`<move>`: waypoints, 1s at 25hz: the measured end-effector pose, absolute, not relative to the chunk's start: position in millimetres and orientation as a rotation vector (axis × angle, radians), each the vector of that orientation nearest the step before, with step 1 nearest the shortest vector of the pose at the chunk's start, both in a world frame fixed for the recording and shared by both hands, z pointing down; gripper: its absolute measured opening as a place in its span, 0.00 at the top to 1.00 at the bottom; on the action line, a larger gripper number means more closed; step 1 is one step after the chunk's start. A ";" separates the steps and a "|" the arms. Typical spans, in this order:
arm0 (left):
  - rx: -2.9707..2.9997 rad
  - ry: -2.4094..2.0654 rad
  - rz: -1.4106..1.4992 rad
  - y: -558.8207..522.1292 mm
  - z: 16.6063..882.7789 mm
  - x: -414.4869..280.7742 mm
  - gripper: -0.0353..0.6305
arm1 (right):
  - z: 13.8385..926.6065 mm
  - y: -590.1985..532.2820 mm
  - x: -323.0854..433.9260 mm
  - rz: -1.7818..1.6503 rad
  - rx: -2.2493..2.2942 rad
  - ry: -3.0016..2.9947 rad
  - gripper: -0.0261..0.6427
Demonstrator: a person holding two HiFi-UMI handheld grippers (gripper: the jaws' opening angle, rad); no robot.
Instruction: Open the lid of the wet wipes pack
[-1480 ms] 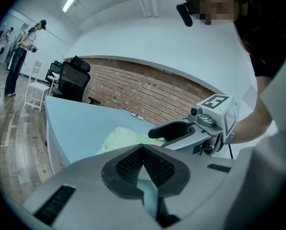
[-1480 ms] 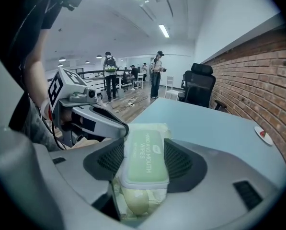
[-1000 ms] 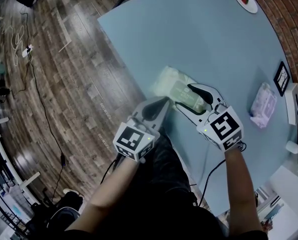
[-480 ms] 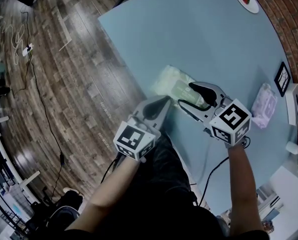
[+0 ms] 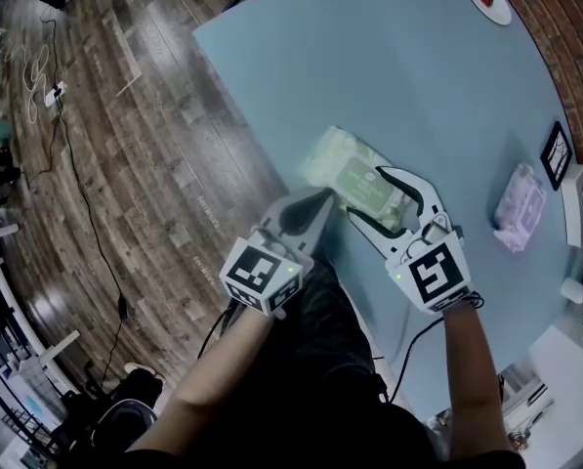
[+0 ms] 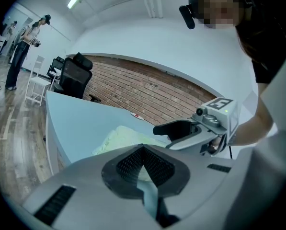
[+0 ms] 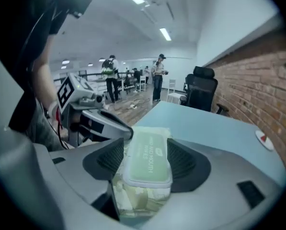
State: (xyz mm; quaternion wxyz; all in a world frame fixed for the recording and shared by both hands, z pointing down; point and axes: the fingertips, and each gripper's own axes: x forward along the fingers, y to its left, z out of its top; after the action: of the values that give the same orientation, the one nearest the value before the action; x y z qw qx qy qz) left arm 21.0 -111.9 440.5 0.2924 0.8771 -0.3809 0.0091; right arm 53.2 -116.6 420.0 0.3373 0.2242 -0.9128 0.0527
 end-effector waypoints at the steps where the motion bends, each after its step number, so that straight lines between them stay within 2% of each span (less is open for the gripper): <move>1: 2.335 -1.016 0.022 -112.0 440.5 21.1 0.93 | 421.7 -115.5 51.7 0.065 0.591 -2.350 0.54; 8: 2.333 -1.014 0.015 -112.5 440.4 20.0 0.93 | 424.8 -114.2 44.3 -0.291 0.600 -2.222 0.54; 11: 2.331 -1.017 0.016 -111.5 441.1 19.7 0.93 | 428.6 -111.3 43.2 -0.268 0.580 -2.230 0.55; 12: 2.331 -1.016 0.016 -111.3 441.0 19.8 0.93 | 430.2 -109.0 42.3 -0.255 0.564 -2.231 0.57; 14: 2.333 -1.015 0.018 -111.7 441.0 19.7 0.93 | 433.6 -101.7 38.4 -0.288 0.524 -2.219 0.73; 16: 2.336 -1.014 0.020 -111.9 441.3 19.5 0.93 | 435.4 -97.2 36.4 -0.322 0.520 -2.211 0.77; 19: 2.340 -1.011 0.020 -112.1 441.8 20.1 0.93 | 433.0 -102.6 39.3 -0.187 0.574 -2.241 0.77; 23: 2.332 -1.008 0.005 -112.0 442.0 19.4 0.93 | 433.4 -123.1 50.7 0.095 0.641 -2.267 0.49; 25: 2.323 -1.004 -0.008 -111.7 441.5 18.4 0.93 | 435.1 -127.2 50.7 0.183 0.618 -2.250 0.42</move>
State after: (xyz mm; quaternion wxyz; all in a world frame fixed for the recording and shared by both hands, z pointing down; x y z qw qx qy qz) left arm 18.4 -111.7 441.5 0.3006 0.8754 -0.3785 -0.0032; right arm 50.7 -127.2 435.1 0.3900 0.2431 -0.8852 0.0719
